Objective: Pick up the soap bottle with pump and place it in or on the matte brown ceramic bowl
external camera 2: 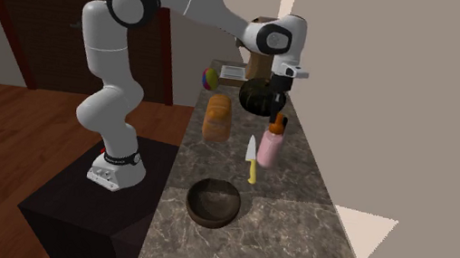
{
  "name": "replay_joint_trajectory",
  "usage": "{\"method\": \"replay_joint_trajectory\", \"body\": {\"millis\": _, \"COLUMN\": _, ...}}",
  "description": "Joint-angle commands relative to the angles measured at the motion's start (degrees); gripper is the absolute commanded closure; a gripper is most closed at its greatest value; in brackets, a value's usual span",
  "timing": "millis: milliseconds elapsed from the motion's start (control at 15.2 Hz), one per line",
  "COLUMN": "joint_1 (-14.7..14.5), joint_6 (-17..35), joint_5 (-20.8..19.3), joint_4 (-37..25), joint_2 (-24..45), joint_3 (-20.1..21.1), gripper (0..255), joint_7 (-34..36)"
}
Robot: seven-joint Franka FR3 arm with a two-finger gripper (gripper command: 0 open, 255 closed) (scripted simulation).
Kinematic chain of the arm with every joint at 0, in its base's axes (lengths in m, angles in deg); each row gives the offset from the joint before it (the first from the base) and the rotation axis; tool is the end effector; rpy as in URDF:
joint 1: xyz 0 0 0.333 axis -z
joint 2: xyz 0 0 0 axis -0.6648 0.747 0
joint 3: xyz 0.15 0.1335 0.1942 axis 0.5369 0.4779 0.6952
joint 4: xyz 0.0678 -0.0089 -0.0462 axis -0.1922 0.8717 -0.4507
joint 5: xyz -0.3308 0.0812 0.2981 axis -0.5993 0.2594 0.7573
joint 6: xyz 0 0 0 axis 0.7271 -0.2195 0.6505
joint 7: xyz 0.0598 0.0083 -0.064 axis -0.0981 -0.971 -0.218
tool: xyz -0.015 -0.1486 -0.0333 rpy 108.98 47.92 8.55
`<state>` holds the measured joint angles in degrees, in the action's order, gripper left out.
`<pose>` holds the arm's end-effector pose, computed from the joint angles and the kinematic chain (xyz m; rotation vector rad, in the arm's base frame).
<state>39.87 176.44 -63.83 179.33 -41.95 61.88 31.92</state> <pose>0.5735 0.2357 0.3567 2.9462 -0.0391 0.0145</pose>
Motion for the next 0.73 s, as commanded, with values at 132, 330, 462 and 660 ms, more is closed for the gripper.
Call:
{"method": "replay_joint_trajectory", "body": {"millis": 132, "joint_1": -0.04, "joint_6": -2.95, "joint_5": 0.43, "joint_4": -2.47, "joint_2": -0.59, "joint_3": 0.07, "gripper": 255, "joint_7": -0.64}}
{"method": "replay_joint_trajectory", "body": {"millis": 330, "joint_1": -0.06, "joint_6": -5.13, "joint_5": 0.67, "joint_4": -4.4, "joint_2": -0.92, "joint_3": 0.1, "gripper": 255, "joint_7": -1.1}}
{"method": "replay_joint_trajectory", "body": {"millis": 462, "joint_1": -0.07, "joint_6": -6.6, "joint_5": 0.8, "joint_4": -5.75, "joint_2": -1.07, "joint_3": 0.12, "gripper": 255, "joint_7": -1.38}}
{"method": "replay_joint_trajectory", "body": {"millis": 660, "joint_1": -0.11, "joint_6": -8.83, "joint_5": 0.93, "joint_4": -7.9, "joint_2": -1.2, "joint_3": 0.16, "gripper": 255, "joint_7": -1.78}}
